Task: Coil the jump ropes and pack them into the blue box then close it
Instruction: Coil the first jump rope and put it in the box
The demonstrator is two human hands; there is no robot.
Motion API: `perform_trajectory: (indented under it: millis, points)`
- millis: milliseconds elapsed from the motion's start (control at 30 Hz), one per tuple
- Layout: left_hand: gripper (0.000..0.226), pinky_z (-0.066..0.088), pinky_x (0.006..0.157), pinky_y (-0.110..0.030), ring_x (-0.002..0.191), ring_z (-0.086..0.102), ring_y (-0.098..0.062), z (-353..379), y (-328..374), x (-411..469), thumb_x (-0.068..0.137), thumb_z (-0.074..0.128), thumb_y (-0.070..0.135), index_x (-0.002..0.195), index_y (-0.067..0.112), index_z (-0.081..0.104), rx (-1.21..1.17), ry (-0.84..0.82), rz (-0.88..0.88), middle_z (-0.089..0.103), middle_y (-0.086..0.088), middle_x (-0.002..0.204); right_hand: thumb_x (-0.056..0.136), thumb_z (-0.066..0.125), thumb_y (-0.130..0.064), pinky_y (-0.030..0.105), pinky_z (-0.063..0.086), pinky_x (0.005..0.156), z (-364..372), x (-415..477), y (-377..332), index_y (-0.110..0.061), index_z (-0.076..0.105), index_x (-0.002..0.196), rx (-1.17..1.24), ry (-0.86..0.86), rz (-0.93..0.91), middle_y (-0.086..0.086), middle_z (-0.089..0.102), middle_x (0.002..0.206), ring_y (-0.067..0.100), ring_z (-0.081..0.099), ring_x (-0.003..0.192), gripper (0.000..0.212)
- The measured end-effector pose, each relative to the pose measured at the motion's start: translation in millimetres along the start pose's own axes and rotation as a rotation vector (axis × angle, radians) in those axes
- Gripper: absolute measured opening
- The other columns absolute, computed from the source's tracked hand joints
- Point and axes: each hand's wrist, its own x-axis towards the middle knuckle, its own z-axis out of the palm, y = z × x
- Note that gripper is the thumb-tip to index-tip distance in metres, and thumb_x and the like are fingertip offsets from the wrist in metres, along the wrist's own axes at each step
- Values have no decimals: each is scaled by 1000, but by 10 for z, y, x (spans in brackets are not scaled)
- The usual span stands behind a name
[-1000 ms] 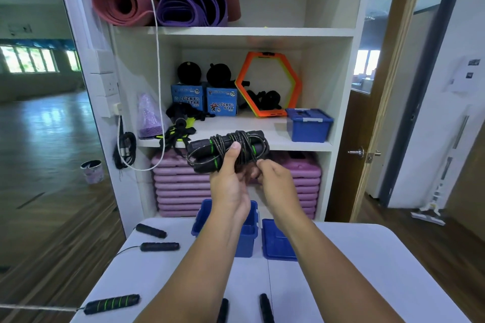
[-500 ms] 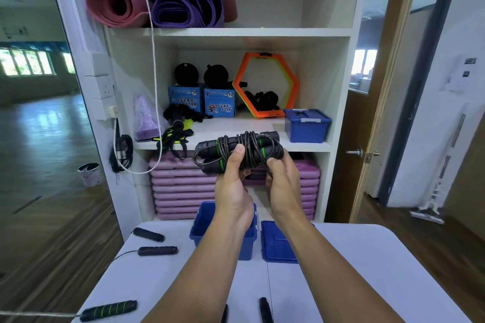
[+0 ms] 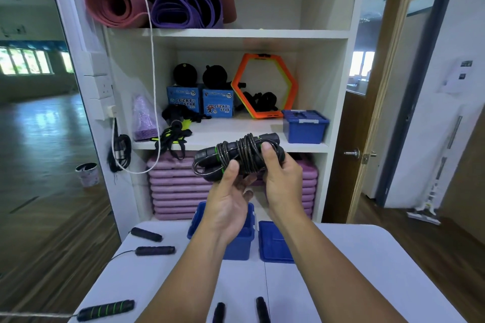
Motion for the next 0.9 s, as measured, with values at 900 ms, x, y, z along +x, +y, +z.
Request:
perform_trajectory:
  millis: [900]
  points:
    - [63, 55, 79, -26, 93, 67, -12, -254, 528, 132, 70, 83, 13, 125, 15, 52, 635, -270, 185, 71, 3, 99, 83, 65, -28, 14, 37, 50, -390, 171, -225, -8, 68, 85, -41, -500, 248, -4, 57, 64, 4, 41, 54, 20]
